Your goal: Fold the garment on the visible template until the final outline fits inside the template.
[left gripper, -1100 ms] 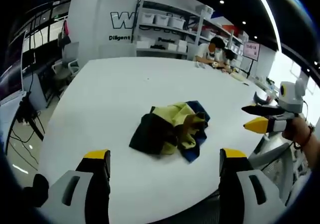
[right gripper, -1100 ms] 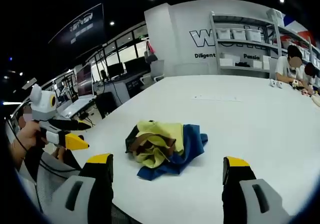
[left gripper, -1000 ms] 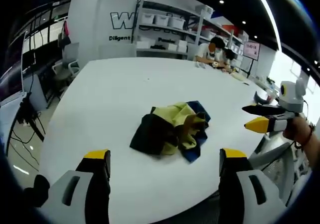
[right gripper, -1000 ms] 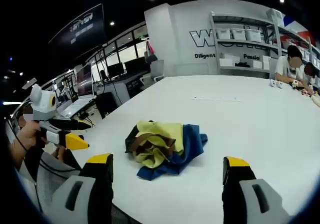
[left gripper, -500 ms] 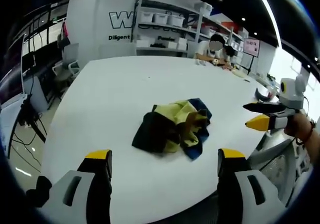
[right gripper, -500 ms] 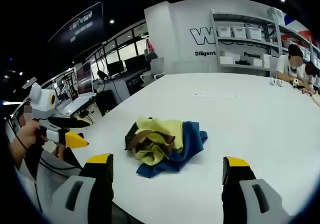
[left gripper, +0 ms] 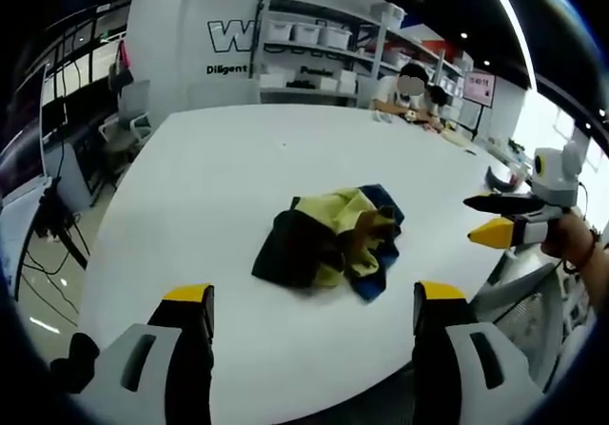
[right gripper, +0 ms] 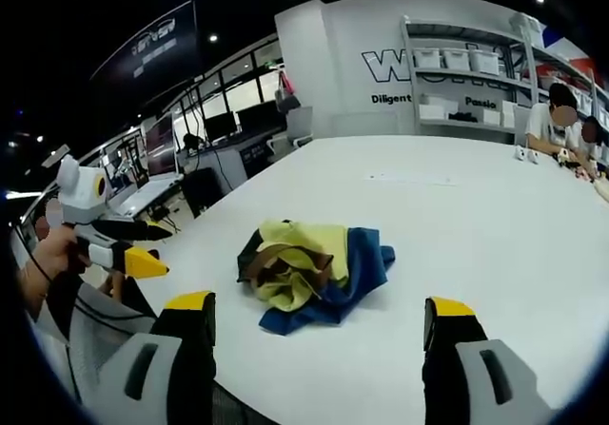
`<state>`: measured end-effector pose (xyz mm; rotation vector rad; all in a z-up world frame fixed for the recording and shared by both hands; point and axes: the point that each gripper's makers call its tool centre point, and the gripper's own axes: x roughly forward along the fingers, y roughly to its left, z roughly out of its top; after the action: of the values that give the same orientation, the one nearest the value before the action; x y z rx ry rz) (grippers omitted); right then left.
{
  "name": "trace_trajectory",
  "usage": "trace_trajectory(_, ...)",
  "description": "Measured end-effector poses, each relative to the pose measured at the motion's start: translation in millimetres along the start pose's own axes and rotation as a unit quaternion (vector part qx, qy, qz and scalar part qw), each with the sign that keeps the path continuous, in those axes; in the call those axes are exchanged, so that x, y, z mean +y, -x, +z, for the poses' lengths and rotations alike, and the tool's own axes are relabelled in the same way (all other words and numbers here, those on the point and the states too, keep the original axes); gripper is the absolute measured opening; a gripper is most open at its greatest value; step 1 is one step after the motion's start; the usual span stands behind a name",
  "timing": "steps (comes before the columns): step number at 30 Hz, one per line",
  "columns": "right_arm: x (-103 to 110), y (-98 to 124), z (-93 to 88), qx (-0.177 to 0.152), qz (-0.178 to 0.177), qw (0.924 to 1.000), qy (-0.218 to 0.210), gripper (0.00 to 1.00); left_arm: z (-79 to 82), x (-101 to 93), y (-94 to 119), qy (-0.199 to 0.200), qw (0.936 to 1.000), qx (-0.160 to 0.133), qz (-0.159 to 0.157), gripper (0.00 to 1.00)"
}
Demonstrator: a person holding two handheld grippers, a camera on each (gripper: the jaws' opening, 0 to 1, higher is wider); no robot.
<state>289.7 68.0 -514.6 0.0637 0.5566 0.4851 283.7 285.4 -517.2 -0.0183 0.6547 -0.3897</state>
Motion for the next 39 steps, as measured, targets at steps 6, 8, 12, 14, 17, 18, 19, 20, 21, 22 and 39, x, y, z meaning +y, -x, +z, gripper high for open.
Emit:
trace_trajectory(6, -1, 1, 0.6, 0.001, -0.001, 1.0, 0.002, 0.89, 0.1, 1.2, 0, -0.002, 1.0, 0.001, 0.002, 0.84)
trace_trajectory(8, -1, 1, 0.4, 0.002, -0.001, 1.0, 0.002, 0.89, 0.1, 1.7, 0, -0.004, 1.0, 0.002, 0.001, 0.84)
trace_trajectory(12, 1, 0, 1.9, 0.0, 0.001, 1.0, 0.006, 0.88, 0.1, 4.3, 1, -0.001, 1.0, 0.002, 0.004, 0.83)
trace_trajectory(14, 1, -1, 2.7, -0.001, 0.0, 1.0, 0.008, 0.88, -0.1, 5.2, 1, 0.0, 1.0, 0.003, 0.004, 0.83)
trace_trajectory(17, 2, -2, 3.0, 0.001, 0.002, 0.9999, 0.011, 0.88, 0.9, 6.8, 2, 0.0, 1.0, 0.001, 0.005, 0.83)
trace_trajectory(18, 3, -2, 3.0, 0.002, 0.004, 0.9999, 0.011, 0.88, 1.7, 7.4, 2, 0.002, 1.0, -0.001, 0.006, 0.83)
trace_trajectory(19, 3, -2, 3.0, 0.003, 0.004, 0.9999, 0.012, 0.88, 2.0, 7.5, 1, 0.002, 1.0, -0.001, 0.006, 0.83)
trace_trajectory(20, 3, -2, 3.1, 0.003, 0.003, 0.9999, 0.013, 0.88, 2.1, 7.4, 1, 0.003, 1.0, -0.001, 0.006, 0.83)
trace_trajectory(21, 3, -2, 3.5, 0.003, 0.004, 0.9999, 0.015, 0.88, 2.1, 7.1, 1, 0.003, 1.0, -0.001, 0.005, 0.83)
trace_trajectory(22, 4, -2, 3.5, 0.003, 0.005, 0.9999, 0.016, 0.88, 2.1, 7.0, 1, 0.003, 1.0, -0.001, 0.005, 0.83)
trace_trajectory(39, -5, -23, 2.9, 0.001, 0.006, 0.9992, 0.04, 0.76, 0.4, 5.4, -20, 0.001, 0.9999, 0.011, -0.004, 0.79)
